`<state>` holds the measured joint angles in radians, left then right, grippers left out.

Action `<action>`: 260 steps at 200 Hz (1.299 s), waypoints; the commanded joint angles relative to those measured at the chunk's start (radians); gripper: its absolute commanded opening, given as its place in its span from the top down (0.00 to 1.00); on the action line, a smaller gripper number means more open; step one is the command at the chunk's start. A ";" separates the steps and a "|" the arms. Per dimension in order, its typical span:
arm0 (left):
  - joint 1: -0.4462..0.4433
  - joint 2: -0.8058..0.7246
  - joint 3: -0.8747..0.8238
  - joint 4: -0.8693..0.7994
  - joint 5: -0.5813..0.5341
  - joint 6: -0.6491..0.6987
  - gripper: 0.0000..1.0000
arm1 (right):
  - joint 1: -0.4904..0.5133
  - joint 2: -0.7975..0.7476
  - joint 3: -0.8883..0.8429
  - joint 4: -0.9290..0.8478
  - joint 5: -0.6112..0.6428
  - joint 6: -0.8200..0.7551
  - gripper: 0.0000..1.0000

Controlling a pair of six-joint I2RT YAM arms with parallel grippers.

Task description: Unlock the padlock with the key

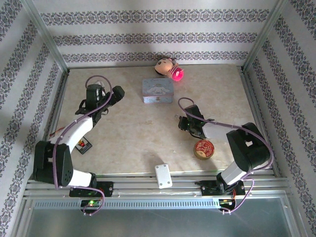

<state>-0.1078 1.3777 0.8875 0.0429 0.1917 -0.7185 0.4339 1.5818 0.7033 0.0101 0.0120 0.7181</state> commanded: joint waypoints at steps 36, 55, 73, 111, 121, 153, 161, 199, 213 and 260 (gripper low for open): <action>0.025 -0.211 -0.133 -0.144 -0.200 0.130 0.01 | -0.004 -0.266 -0.009 -0.178 0.082 -0.068 0.51; 0.025 -0.289 -0.221 -0.134 -0.260 0.184 0.01 | -0.022 -0.380 -0.027 -0.232 0.139 -0.104 0.43; 0.025 -0.380 -0.336 -0.056 -0.329 0.238 0.01 | -0.042 -0.509 -0.075 -0.230 0.218 -0.146 0.29; 0.025 -0.525 -0.569 0.219 -0.497 0.320 0.01 | -0.175 -0.695 -0.145 -0.231 0.258 -0.211 0.03; 0.027 -0.522 -0.598 0.289 -0.513 0.360 0.01 | -0.207 -0.719 -0.155 -0.222 0.262 -0.235 0.02; 0.062 -0.426 -0.636 0.533 -0.462 0.492 0.01 | -0.266 -0.744 -0.208 -0.124 0.341 -0.304 0.02; 0.072 -0.375 -0.626 0.566 -0.440 0.519 0.01 | -0.275 -0.742 -0.219 -0.091 0.362 -0.325 0.02; 0.108 -0.147 -0.588 0.709 -0.319 0.584 0.01 | -0.310 -0.708 -0.283 0.115 0.423 -0.444 0.02; 0.125 -0.093 -0.584 0.744 -0.301 0.591 0.01 | -0.322 -0.688 -0.310 0.200 0.416 -0.488 0.02; 0.203 0.040 -0.588 0.905 -0.159 0.599 0.01 | -0.343 -0.595 -0.354 0.413 0.372 -0.563 0.02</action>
<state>0.0601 1.3827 0.2775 0.7990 -0.0708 -0.1482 0.1005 0.9585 0.3645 0.2508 0.3840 0.2222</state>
